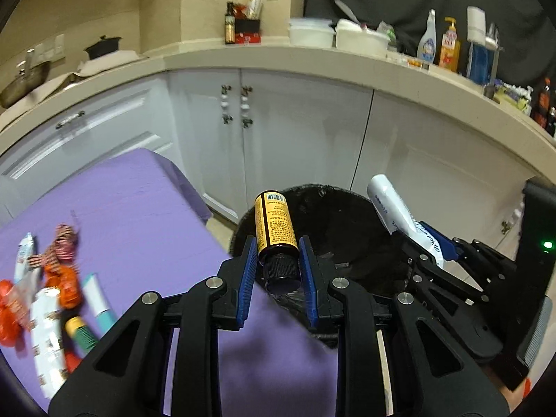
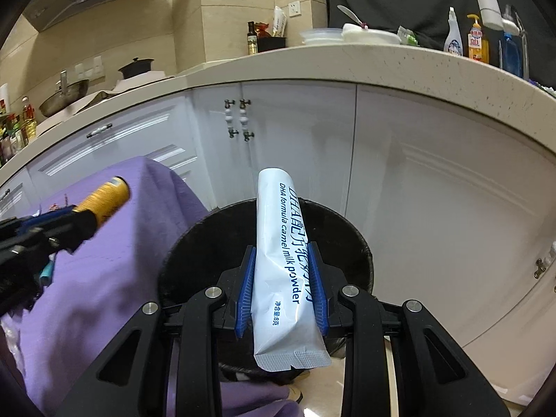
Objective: Collect trash
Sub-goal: 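Carry both items over the black bin and open both tools to drop them, then move both tools back over the table toward the clear plastic bag, then grasp the clear plastic bag with the right tool while the left tool grasps the printed wrapper, then carry both items over the black bin and open both tools to drop them, then move both tools back over the table toward the tubes and bottles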
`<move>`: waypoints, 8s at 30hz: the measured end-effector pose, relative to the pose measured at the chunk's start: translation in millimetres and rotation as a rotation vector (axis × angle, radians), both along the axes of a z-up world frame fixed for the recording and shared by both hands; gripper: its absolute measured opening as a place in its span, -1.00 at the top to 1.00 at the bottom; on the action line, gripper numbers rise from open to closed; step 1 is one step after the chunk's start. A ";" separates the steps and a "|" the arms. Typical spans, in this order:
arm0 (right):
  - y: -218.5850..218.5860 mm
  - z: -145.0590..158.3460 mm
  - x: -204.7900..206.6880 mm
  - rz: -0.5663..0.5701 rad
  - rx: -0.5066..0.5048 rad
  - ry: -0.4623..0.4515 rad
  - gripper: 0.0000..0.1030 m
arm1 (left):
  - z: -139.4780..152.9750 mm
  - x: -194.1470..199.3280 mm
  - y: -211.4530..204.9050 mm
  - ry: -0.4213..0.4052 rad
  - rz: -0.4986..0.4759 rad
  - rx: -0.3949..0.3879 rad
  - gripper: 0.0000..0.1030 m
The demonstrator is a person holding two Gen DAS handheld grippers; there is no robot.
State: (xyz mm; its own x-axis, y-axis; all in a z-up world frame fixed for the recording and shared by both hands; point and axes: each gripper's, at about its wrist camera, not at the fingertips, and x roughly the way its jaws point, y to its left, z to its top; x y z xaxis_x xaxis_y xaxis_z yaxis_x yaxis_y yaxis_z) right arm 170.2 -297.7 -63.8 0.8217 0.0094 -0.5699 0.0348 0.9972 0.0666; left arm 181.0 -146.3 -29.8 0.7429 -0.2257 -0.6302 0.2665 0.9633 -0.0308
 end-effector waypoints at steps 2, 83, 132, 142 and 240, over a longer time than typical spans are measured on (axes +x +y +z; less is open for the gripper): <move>-4.1 -5.8 9.5 0.008 0.007 0.017 0.40 | -9.8 12.6 -9.8 0.025 -0.003 0.014 0.54; 266.7 -4.7 -128.7 0.597 -0.068 -0.005 -0.08 | -21.2 -238.8 330.2 0.003 0.715 0.033 -0.12; 92.3 4.5 -43.1 0.205 0.037 -0.013 -0.08 | -22.6 -96.2 185.8 0.043 0.440 0.047 0.14; 96.8 2.4 -39.7 0.210 0.035 -0.003 -0.08 | -21.8 -101.0 193.1 0.020 0.450 0.031 0.56; 218.4 26.4 -51.8 0.506 -0.007 -0.037 -0.28 | 0.7 -163.3 289.4 -0.020 0.655 0.067 -0.11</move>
State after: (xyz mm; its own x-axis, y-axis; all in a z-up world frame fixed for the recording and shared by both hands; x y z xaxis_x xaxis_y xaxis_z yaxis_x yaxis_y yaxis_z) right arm 118.4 -79.2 -37.4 0.7347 0.4075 -0.5424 -0.4548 0.8891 0.0519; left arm 17.6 143.1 -29.0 0.7250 0.3163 -0.6118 -0.3757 0.9261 0.0337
